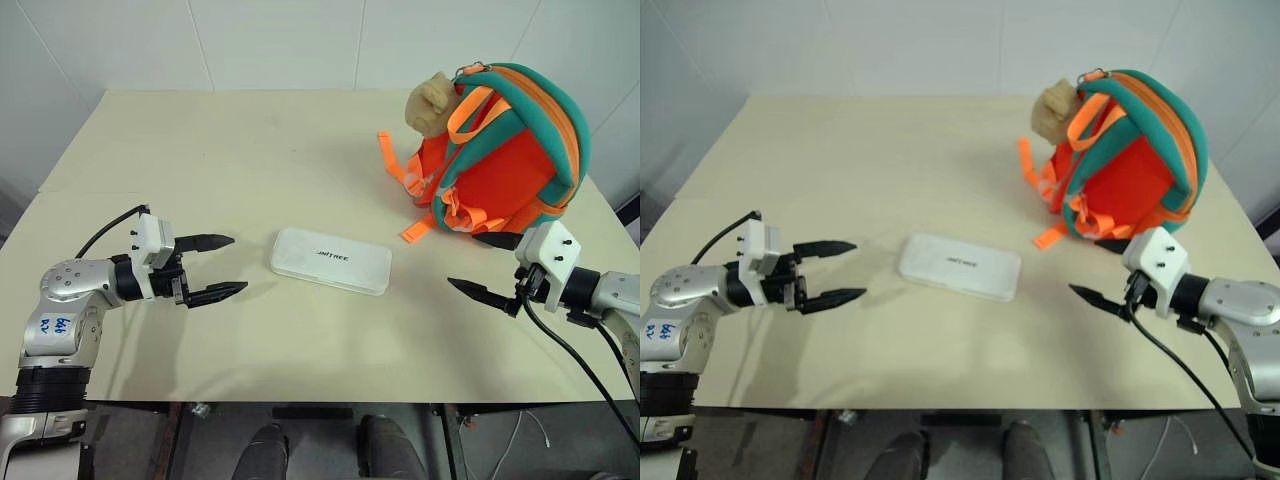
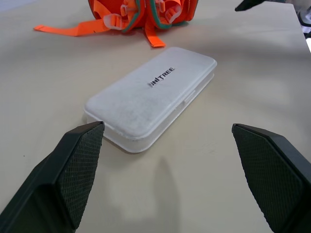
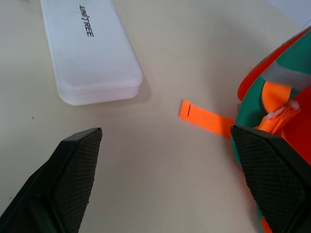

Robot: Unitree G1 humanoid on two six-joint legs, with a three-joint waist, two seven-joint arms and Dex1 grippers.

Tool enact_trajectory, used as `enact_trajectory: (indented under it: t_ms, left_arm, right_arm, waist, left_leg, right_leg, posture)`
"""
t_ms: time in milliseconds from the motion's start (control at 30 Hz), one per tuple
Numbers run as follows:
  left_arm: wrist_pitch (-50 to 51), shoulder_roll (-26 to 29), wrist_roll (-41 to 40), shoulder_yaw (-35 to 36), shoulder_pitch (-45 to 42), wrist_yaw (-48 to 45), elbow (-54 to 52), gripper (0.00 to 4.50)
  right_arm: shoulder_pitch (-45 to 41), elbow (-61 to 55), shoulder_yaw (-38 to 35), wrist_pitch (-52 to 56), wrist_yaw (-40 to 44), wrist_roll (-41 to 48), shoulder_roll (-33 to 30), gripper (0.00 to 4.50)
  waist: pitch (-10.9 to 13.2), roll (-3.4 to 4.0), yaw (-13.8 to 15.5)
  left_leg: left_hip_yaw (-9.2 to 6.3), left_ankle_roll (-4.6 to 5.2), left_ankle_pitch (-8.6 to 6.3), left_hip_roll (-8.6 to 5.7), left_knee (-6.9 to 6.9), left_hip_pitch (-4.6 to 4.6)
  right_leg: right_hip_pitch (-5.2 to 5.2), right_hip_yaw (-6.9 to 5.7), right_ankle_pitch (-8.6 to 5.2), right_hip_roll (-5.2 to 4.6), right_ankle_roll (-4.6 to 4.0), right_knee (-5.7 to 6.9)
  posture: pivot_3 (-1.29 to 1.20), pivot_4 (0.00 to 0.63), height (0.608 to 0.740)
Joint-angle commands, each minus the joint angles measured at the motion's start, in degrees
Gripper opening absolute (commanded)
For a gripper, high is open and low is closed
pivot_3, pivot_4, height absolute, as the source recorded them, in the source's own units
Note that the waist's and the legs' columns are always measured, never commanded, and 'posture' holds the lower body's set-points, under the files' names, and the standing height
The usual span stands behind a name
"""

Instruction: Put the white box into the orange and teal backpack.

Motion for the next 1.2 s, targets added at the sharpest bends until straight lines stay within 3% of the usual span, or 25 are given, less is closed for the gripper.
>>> enact_trajectory:
  t_ms: [33,300,500,733,833,900,1200]
  left_arm:
    - [-0.12,0.28,-0.51,0.48,0.03,-0.13,-1.70,4.50]
    - [-0.43,0.73,0.13,-0.08,-1.80,-1.24,0.64,4.50]
    - [-1.24,2.48,2.31,0.50,-3.24,-1.31,5.55,4.50]
    - [-3.86,2.76,4.03,-0.24,-4.45,-3.04,10.17,4.50]
    - [-3.36,3.27,2.87,0.14,-4.34,-4.71,8.86,3.89]
    - [-3.95,3.55,3.03,0.73,-4.43,-4.88,9.21,3.32]
    - [-5.57,3.65,3.81,0.13,-5.13,-6.06,10.12,0.42]
  right_arm:
    - [-1.10,-0.18,-0.02,-0.86,0.30,-0.02,-0.39,4.47]
    - [-1.54,0.69,1.52,-0.05,-0.98,-0.11,0.84,4.47]
    - [-6.57,-7.49,6.87,12.67,-4.48,4.70,4.33,4.47]
    - [-7.74,-7.92,10.72,14.68,-5.58,3.26,6.53,4.47]
    - [-7.30,-7.38,11.00,13.53,-4.28,1.64,4.75,3.86]
    - [-6.47,-7.32,10.02,13.17,-2.89,1.89,3.64,3.23]
    - [-5.73,-4.30,9.88,9.80,-0.98,-0.10,1.93,0.01]
  waist:
    - [0.00,0.00,0.04]
    - [0.00,0.00,0.06]
    - [0.00,0.00,-0.48]
    - [0.01,-0.02,0.26]
    - [0.01,-0.02,0.21]
    - [0.01,-0.02,0.12]
    - [0.01,-0.02,-0.02]
  left_leg:
    - [0.00,0.00,0.00,0.00,0.00,0.00]
    - [0.00,0.00,0.00,-0.01,0.00,-0.02]
    - [0.07,-0.01,0.01,0.12,0.01,0.02]
    - [0.06,-0.01,0.00,0.08,0.00,-0.08]
    - [0.05,-0.01,0.00,0.08,0.00,-0.10]
    - [0.06,0.00,0.00,0.09,0.00,-0.09]
    - [0.11,0.01,-0.01,0.12,0.00,-0.03]
  right_leg:
    - [0.00,0.00,0.00,0.00,0.00,0.00]
    - [0.00,0.01,0.00,0.00,0.00,-0.02]
    - [-0.07,0.03,0.06,0.11,-0.08,0.03]
    - [-0.10,0.02,0.08,0.07,-0.07,-0.04]
    - [-0.10,0.02,0.08,0.08,-0.06,-0.07]
    - [-0.10,0.02,0.09,0.08,-0.06,-0.06]
    - [-0.10,0.03,0.09,0.10,-0.05,-0.01]
  posture:
    - [0.00,0.150,0.740]
    - [0.00,0.150,0.740]
    - [0.00,0.150,0.740]
    - [0.00,0.150,0.740]
    - [0.00,0.150,0.740]
    - [0.00,0.150,0.740]
    - [0.00,0.150,0.740]
